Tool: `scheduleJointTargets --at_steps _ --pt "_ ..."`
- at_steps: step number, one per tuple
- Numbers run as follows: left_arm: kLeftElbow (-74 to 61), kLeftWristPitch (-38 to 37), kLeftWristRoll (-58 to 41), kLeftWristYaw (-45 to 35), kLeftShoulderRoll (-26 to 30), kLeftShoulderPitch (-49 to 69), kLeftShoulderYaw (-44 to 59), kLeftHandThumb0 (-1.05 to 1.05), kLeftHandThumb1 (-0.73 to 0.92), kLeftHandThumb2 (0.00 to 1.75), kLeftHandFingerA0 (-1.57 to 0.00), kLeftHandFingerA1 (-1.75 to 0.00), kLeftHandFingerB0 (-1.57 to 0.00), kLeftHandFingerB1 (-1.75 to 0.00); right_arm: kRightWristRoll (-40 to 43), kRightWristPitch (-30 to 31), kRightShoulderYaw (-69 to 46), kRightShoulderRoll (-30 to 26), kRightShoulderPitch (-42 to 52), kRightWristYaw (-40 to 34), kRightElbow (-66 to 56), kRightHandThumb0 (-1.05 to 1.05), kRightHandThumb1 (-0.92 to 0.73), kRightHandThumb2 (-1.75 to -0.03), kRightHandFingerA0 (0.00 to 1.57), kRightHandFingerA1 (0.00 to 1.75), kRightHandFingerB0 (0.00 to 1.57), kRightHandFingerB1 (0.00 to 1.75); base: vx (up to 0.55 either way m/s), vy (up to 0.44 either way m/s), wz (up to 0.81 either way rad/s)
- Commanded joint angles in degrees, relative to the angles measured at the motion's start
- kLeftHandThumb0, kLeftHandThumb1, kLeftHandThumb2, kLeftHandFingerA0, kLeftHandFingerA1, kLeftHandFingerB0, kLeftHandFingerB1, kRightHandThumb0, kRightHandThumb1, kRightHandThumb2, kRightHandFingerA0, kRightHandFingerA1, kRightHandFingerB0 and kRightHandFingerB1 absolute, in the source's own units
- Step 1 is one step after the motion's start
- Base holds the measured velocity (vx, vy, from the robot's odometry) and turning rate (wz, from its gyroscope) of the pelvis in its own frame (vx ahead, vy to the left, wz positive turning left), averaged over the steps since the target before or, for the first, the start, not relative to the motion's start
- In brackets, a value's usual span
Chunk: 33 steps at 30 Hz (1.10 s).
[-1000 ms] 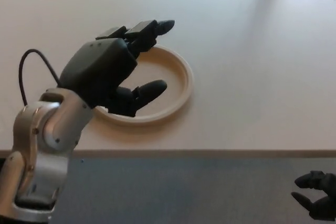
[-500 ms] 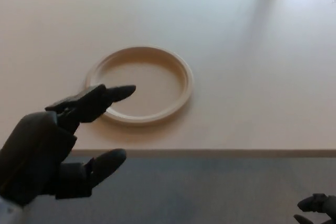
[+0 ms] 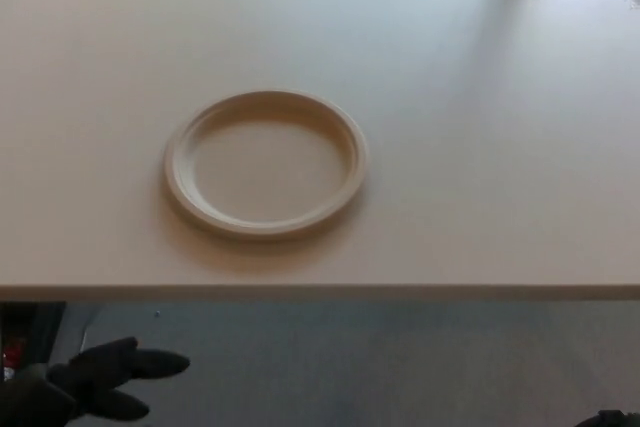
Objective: A person passes a plate to the robot and the robot grabs it with its left hand and places it at the centre of the table infront of it
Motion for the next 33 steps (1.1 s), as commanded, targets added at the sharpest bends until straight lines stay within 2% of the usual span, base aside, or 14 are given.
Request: scheduleJointTargets --at_steps 1,7,10,12,13,17,18,20,21,24,25,30,31,33 --pt "16.7 -4.6 7.8 5.3 5.5 -5.2 -4.2 -0.79 0.85 0.66 -0.9 -0.59 -0.57 -0.39 -0.7 0.1 0.2 -1.0 0.6 -0.6 0.4 -0.8 -0.84 -0.66 0.31 0.54 0.25 0.41 0.0 0.0 0.0" --pt "31.3 -1.2 13.7 11.6 8.3 -12.4 -8.6 -0.8 0.89 0.67 -0.67 -0.44 -0.56 -0.37 -0.2 0.5 -0.3 -0.8 0.0 -0.4 0.4 -0.8 -0.83 -0.65 0.29 0.51 0.26 0.4 0.0 0.0 0.0" --pt "40.3 0.7 15.1 14.2 9.3 -16.7 -11.1 -0.86 0.76 1.1 -0.27 -0.49 -0.28 -0.45 0.1 0.6 -0.6 -0.8 -0.2 -0.1 0.4 -0.79 -0.82 -0.65 0.29 0.52 0.26 0.39 0.0 0.0 0.0" --pt "44.6 0.9 14.6 15.4 9.4 -18.6 -11.8 -0.86 0.76 1.1 -0.27 -0.49 -0.28 -0.45 0.2 0.8 -0.7 -0.7 -0.4 0.0 0.5 -0.79 -0.82 -0.65 0.29 0.52 0.26 0.39 0.0 0.0 0.0" --pt "46.0 0.6 14.5 15.8 9.5 -19.2 -12.0 -0.79 0.87 0.67 -0.32 -0.38 -0.32 -0.31 0.2 0.6 -0.7 -0.8 -0.4 0.0 0.4 -0.79 -0.82 -0.65 0.29 0.54 0.25 0.4 0.0 0.0 0.0" --pt "57.1 -0.9 12.1 17.9 9.2 -23.4 -12.3 -0.78 0.8 0.64 -0.21 -0.38 -0.17 -0.27 0.5 0.8 -1.0 -0.8 -0.6 0.1 0.3 -0.81 -0.82 -0.65 0.27 0.54 0.25 0.41 0.0 0.0 0.0" --pt "59.1 -0.3 10.2 17.9 8.6 -23.8 -11.2 -0.78 0.59 0.94 -0.18 -0.51 -0.07 -0.39 0.3 0.8 -0.8 -0.8 -0.6 -0.2 0.2 -0.8 -0.83 -0.65 0.27 0.55 0.25 0.42 0.0 0.0 0.0" --pt "62.3 -0.2 8.8 18.0 8.3 -25.6 -10.6 -0.77 0.58 0.91 -0.18 -0.5 -0.08 -0.39 0.4 1.0 -0.9 -0.7 -1.0 -0.4 0.2 -0.79 -0.83 -0.65 0.27 0.55 0.25 0.42 0.0 0.0 0.0" --pt "63.8 -0.6 8.5 18.3 8.3 -26.2 -10.5 -0.73 0.72 0.62 -0.25 -0.42 -0.14 -0.26 0.4 1.0 -0.9 -0.7 -1.1 -0.5 0.2 -0.8 -0.82 -0.65 0.27 0.54 0.24 0.41 0.0 0.0 0.0" --pt "67.9 -1.2 8.7 19.8 8.2 -27.5 -11.0 -0.7 0.55 0.89 -0.24 -0.54 -0.04 -0.33 0.5 0.9 -1.2 -0.7 -0.9 -0.6 0.3 -0.79 -0.82 -0.65 0.28 0.53 0.23 0.4 0.0 0.0 0.0" --pt "70.7 -0.9 8.5 20.1 8.1 -28.6 -11.2 -0.66 0.69 0.6 -0.29 -0.44 -0.09 -0.24 0.7 0.7 -1.4 -0.7 -0.7 -0.6 0.4 -0.78 -0.82 -0.64 0.3 0.53 0.22 0.4 0.0 0.0 0.0" --pt "77.0 -1.2 5.6 18.2 7.3 -31.2 -10.3 -0.68 0.66 0.59 -0.24 -0.41 -0.09 -0.25 0.7 0.6 -1.8 -0.7 -0.6 -0.8 0.4 -0.79 -0.81 -0.64 0.27 0.52 0.2 0.41 0.0 0.0 0.0" --pt "78.7 -0.6 5.0 17.5 7.2 -31.8 -10.1 -0.75 0.52 0.88 -0.18 -0.5 -0.07 -0.33 0.8 0.5 -2.1 -0.7 -0.6 -0.6 0.4 -0.78 -0.8 -0.65 0.28 0.52 0.18 0.4 0.0 0.0 0.0" --pt "80.7 -0.8 4.5 17.3 7.1 -32.6 -9.9 -0.75 0.52 0.87 -0.17 -0.5 -0.06 -0.34 0.8 0.4 -2.2 -0.7 -0.7 -0.6 0.4 -0.78 -0.8 -0.64 0.24 0.52 0.17 0.4 0.0 0.0 0.0"
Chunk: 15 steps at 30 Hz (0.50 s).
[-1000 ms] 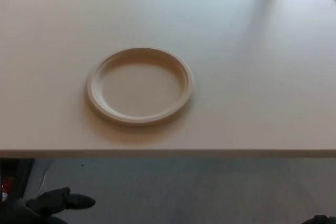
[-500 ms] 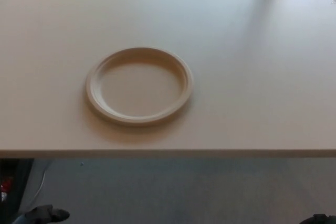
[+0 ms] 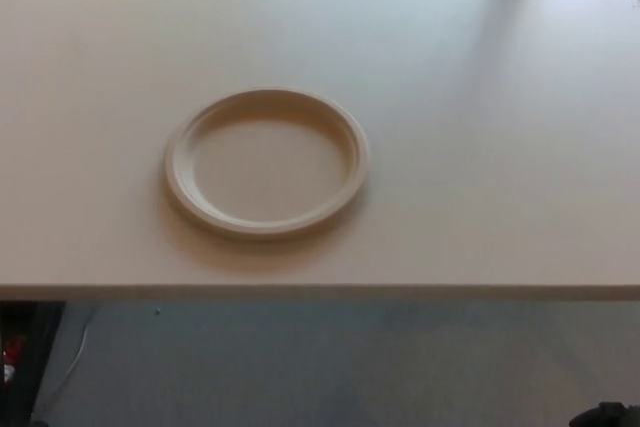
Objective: A person passes a plate to the robot and the robot grabs it with its left hand and places it at the centre of the table infront of it
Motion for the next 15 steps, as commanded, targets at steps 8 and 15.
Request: scheduleJointTargets --at_steps 8,15 --pt "9.2 1.6 -4.8 -1.7 0.1 -3.9 0.4 -0.75 0.52 0.88 -0.26 -0.5 -0.05 -0.31 0.0 -0.2 -0.7 -1.0 0.1 -1.0 0.4 -0.8 -0.79 -0.64 0.25 0.54 0.12 0.43 0.0 0.0 0.0" --pt "9.7 1.3 -5.8 -2.5 0.2 -4.2 0.0 -0.74 0.52 0.88 -0.29 -0.5 -0.05 -0.31 0.0 -0.4 -0.8 -1.1 0.1 -0.8 0.3 -0.79 -0.6 -1.0 0.25 0.59 0.1 0.51 0.0 0.0 0.0"
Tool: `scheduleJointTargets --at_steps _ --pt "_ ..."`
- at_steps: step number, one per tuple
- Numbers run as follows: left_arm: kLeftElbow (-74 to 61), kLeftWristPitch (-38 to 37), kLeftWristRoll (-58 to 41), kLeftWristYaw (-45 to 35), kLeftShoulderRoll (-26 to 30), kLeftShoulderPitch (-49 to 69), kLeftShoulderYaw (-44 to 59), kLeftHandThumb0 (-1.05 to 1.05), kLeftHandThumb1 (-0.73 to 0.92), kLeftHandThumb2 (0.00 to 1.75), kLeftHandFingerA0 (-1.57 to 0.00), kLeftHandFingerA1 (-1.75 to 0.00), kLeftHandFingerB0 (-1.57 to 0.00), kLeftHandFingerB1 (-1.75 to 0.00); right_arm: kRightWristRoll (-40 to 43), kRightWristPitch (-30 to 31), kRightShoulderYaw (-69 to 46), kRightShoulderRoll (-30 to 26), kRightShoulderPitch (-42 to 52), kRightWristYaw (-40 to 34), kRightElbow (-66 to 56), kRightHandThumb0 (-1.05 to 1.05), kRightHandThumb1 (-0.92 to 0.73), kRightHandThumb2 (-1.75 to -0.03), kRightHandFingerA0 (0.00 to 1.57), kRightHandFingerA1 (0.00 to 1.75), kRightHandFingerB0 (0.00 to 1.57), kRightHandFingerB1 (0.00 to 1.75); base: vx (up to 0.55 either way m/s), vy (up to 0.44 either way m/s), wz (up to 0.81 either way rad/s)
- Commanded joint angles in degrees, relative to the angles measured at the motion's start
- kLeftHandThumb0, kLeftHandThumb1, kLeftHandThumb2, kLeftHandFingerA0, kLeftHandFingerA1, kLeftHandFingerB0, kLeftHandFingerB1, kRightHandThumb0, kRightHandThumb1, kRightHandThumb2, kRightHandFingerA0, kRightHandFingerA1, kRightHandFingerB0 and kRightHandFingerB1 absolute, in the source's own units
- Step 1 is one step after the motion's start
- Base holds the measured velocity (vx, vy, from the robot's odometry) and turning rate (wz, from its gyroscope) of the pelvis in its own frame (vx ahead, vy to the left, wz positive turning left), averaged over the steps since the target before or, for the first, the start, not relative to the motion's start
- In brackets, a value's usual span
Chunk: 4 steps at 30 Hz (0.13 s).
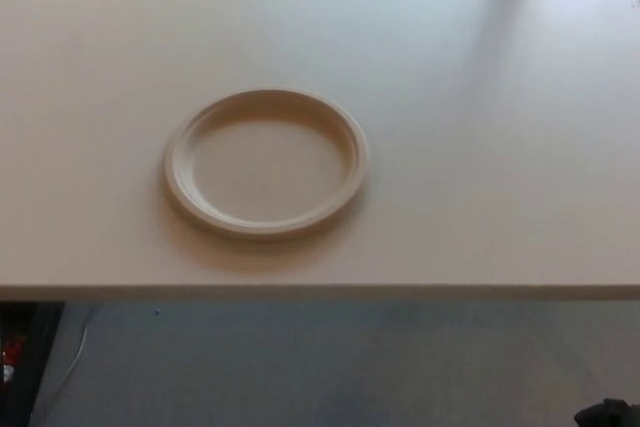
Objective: A person passes a plate to the robot and the robot grabs it with its left hand and places it at the centre of the table infront of it
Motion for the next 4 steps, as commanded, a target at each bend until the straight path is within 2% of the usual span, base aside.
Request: scheduleJointTargets --at_steps 1,2,3,4 --pt "0.5 1.3 -1.6 -1.0 0.3 -0.4 -0.6 -0.75 0.52 0.88 -0.26 -0.5 -0.05 -0.3 0.1 -0.3 -0.3 -1.2 0.0 -0.5 0.2 -0.79 -0.61 -1.0 0.25 0.59 0.1 0.51 0.0 0.0 0.0" --pt "0.4 1.4 -1.6 -1.0 0.2 -0.7 -0.8 -0.75 0.52 0.88 -0.26 -0.5 -0.05 -0.3 0.0 -0.4 -0.3 -1.3 0.0 -0.6 0.1 -0.79 -0.61 -1.0 0.25 0.59 0.1 0.51 0.0 0.0 0.0" --pt "0.3 1.2 -1.8 -0.5 0.1 -0.7 -0.7 -0.71 0.63 0.59 -0.31 -0.4 -0.14 -0.26 0.0 -0.1 -0.3 -1.3 -0.2 -0.6 0.2 -0.79 -0.61 -0.99 0.23 0.58 0.11 0.51 0.0 0.0 0.0" --pt "0.3 1.1 -2.0 -0.2 -0.1 -0.7 -0.6 -0.71 0.63 0.59 -0.31 -0.4 -0.14 -0.26 0.0 0.1 -0.3 -1.3 -0.3 -0.7 0.2 -0.79 -0.61 -0.99 0.23 0.58 0.11 0.51 0.0 0.0 0.0"
